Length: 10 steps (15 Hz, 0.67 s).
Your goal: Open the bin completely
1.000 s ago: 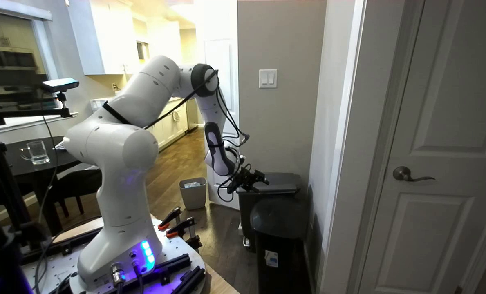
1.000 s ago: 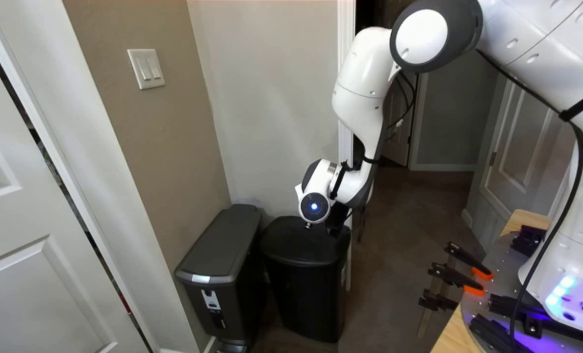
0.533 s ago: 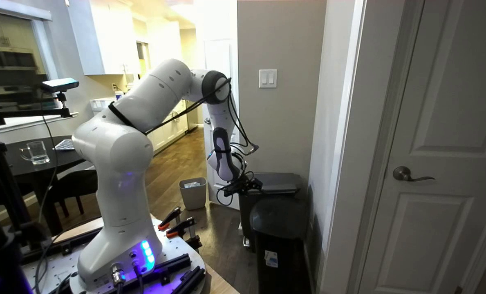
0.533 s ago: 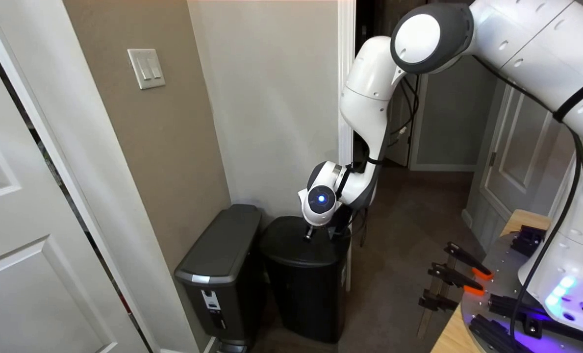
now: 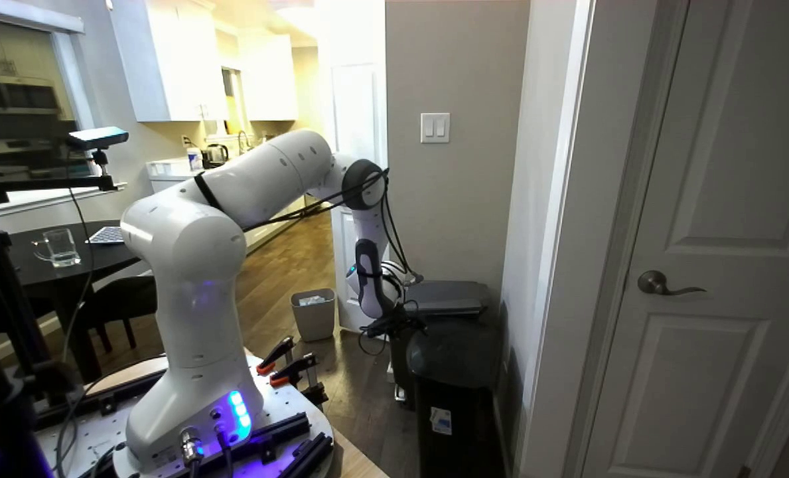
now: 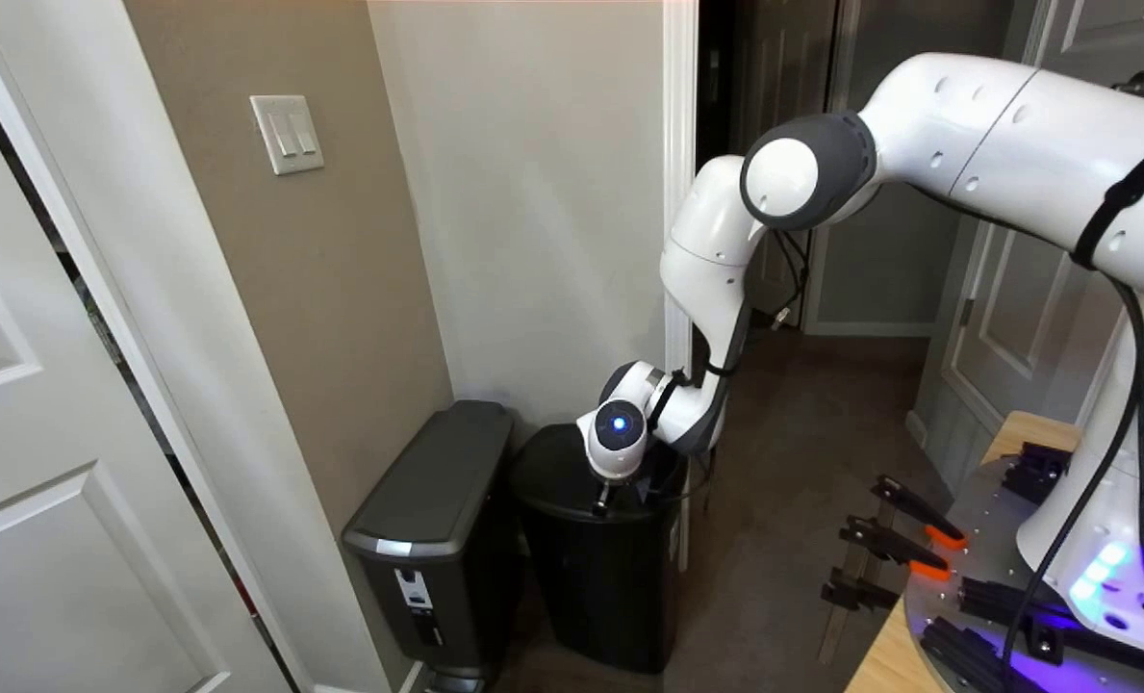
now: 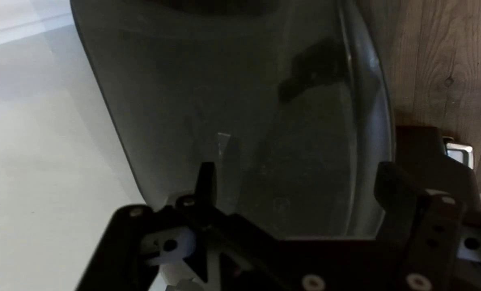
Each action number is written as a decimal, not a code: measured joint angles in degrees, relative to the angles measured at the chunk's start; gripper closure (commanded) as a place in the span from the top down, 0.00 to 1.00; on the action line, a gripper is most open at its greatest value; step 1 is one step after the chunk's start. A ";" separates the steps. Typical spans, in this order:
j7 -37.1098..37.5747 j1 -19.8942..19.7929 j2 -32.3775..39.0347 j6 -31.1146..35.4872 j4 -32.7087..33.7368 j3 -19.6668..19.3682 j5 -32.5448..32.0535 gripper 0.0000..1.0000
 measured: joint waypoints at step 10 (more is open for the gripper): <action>-26.23 2.52 14.70 -1.46 17.97 0.57 20.61 1.00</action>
